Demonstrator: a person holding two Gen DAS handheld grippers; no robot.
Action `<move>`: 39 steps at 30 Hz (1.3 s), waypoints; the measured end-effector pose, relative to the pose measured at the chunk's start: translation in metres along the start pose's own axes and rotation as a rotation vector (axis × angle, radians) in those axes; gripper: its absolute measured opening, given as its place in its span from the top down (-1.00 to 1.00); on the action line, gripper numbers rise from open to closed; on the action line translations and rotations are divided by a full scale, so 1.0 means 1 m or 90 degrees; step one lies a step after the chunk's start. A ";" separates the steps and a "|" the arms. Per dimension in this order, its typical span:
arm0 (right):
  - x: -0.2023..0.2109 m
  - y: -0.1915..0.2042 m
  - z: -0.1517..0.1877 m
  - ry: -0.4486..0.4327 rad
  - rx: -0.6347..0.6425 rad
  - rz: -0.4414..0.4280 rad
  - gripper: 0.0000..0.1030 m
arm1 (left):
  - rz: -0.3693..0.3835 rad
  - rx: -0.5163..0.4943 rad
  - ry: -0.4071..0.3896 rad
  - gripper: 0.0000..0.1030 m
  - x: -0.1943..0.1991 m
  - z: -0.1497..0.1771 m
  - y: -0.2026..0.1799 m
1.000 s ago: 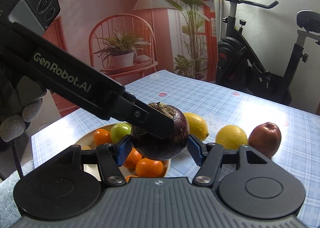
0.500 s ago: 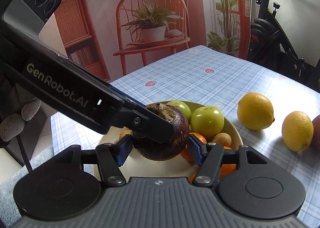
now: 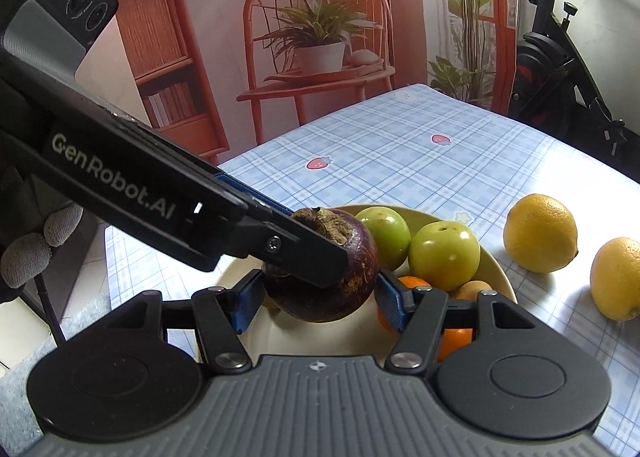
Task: Organize fruits
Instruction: 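Carry the mangosteen into the plate with both grippers and release it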
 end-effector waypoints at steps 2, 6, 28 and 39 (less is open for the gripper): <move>-0.001 0.002 0.000 0.001 0.003 -0.003 -0.22 | -0.002 0.001 0.000 -0.07 0.002 0.001 0.001; -0.006 0.003 0.005 0.015 0.009 -0.003 -0.22 | -0.002 0.000 0.016 -0.07 -0.004 0.005 0.002; -0.015 -0.009 0.013 0.025 -0.015 0.005 -0.21 | -0.014 0.001 0.007 0.10 -0.020 -0.001 0.007; 0.010 -0.013 0.021 0.003 -0.040 0.015 -0.09 | -0.033 -0.022 0.003 0.06 -0.020 0.000 0.000</move>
Point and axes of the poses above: each gripper's, at about its wrist camera, not at the fingertips, and x roughly against the way its jaws point, y to its left, z to its underside, the point moved 5 cm from there along -x, roughly the way its jaws point, and after that the axes turned 11 degrees about -x, right-handed, at the moved point
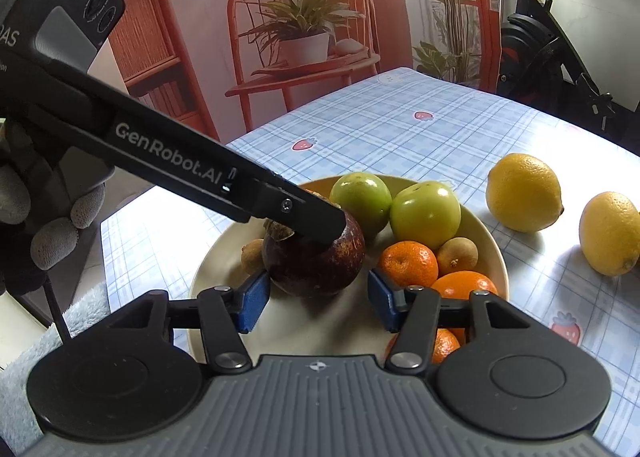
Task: Organize fruits
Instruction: 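Carry the mangosteen into the plate with both grippers and release it, then move both grippers to a yellow lemon and grasp it together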
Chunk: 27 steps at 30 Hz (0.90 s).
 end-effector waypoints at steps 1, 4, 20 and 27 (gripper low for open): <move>0.002 -0.001 0.000 -0.001 -0.002 0.000 -0.09 | -0.001 -0.006 -0.001 0.05 -0.001 0.000 -0.001; 0.009 -0.002 -0.001 -0.013 0.006 0.012 -0.09 | -0.007 0.005 -0.008 0.02 -0.002 0.001 -0.001; 0.068 -0.061 -0.014 -0.129 -0.014 0.089 -0.10 | -0.012 0.035 -0.076 0.03 0.001 -0.024 -0.022; 0.077 -0.099 -0.017 -0.150 -0.022 0.151 -0.10 | 0.003 0.012 -0.091 0.03 -0.010 -0.052 -0.054</move>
Point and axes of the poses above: each gripper's, at about its wrist camera, not at the fingertips, and x roughly against the way its jaws point, y to its left, z to its underside, the point moved 5 cm from there along -x, roughly the way its jaws point, and after that the axes turned 11 degrees about -x, right-handed, at the moved point
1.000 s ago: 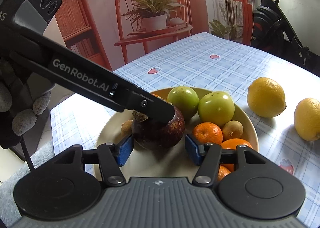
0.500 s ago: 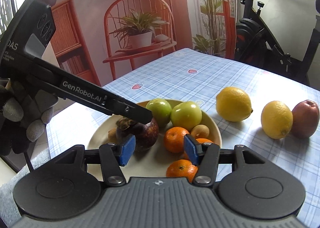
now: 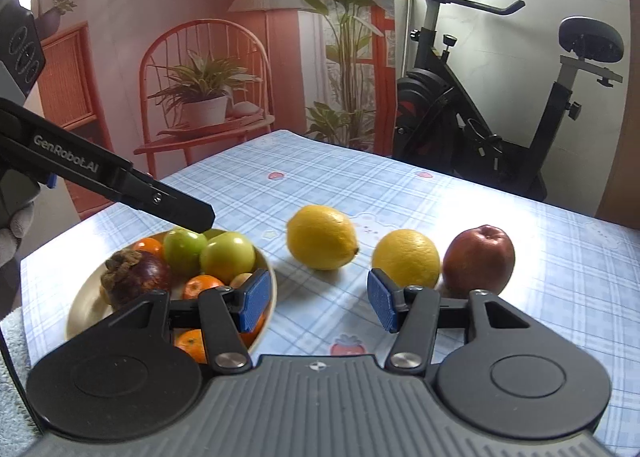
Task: Organize fruits
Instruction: 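Move both grippers to a yellow lemon and grasp it together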
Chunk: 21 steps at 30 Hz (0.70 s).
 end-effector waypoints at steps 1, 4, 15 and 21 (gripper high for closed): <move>-0.001 -0.005 0.000 -0.002 -0.004 0.007 -0.10 | 0.001 -0.005 -0.001 0.03 -0.003 -0.005 -0.005; -0.006 -0.020 0.001 -0.007 -0.020 0.025 -0.10 | -0.002 -0.016 -0.004 0.03 -0.013 -0.015 -0.016; -0.025 -0.044 0.006 -0.002 -0.044 0.030 -0.10 | 0.004 -0.021 0.006 0.03 -0.058 -0.050 -0.035; -0.034 -0.049 0.007 0.004 -0.063 0.022 -0.10 | 0.034 -0.013 0.034 0.03 -0.095 -0.055 -0.044</move>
Point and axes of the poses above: each gripper's, at about its wrist camera, not at the fingertips, and x roughly against the way its jaws point, y to its left, z to its underside, the point moved 5 cm from there along -x, roughly the way its jaws point, and after that the axes turned 11 degrees about -x, right-handed, at the moved point
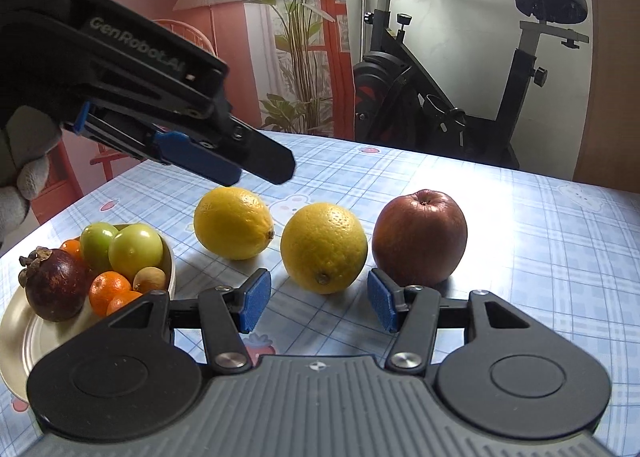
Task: Organize fruits
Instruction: 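Move both grippers to a yellow lemon and grasp it together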
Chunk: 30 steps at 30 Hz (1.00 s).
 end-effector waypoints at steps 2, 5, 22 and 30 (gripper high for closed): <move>-0.002 -0.001 0.000 0.002 -0.008 -0.005 -0.10 | 0.002 -0.002 0.007 0.04 -0.009 -0.001 0.001; -0.007 -0.003 0.001 0.009 -0.018 -0.006 -0.10 | 0.007 0.008 0.015 0.04 -0.019 -0.002 0.002; -0.028 -0.013 -0.009 0.033 -0.056 -0.007 -0.12 | 0.031 -0.015 0.038 0.03 -0.036 0.003 -0.004; -0.026 -0.012 -0.008 0.030 -0.057 -0.007 -0.10 | 0.025 -0.035 0.041 0.06 -0.032 0.006 -0.010</move>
Point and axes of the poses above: each gripper's, at about its wrist camera, not at the fingertips, and x roughly against the way its jaws point, y to its left, z to its underside, the point moved 5 cm from there along -x, roughly the way its jaws point, and after that the axes turned 11 degrees about -x, right-handed, at the moved point
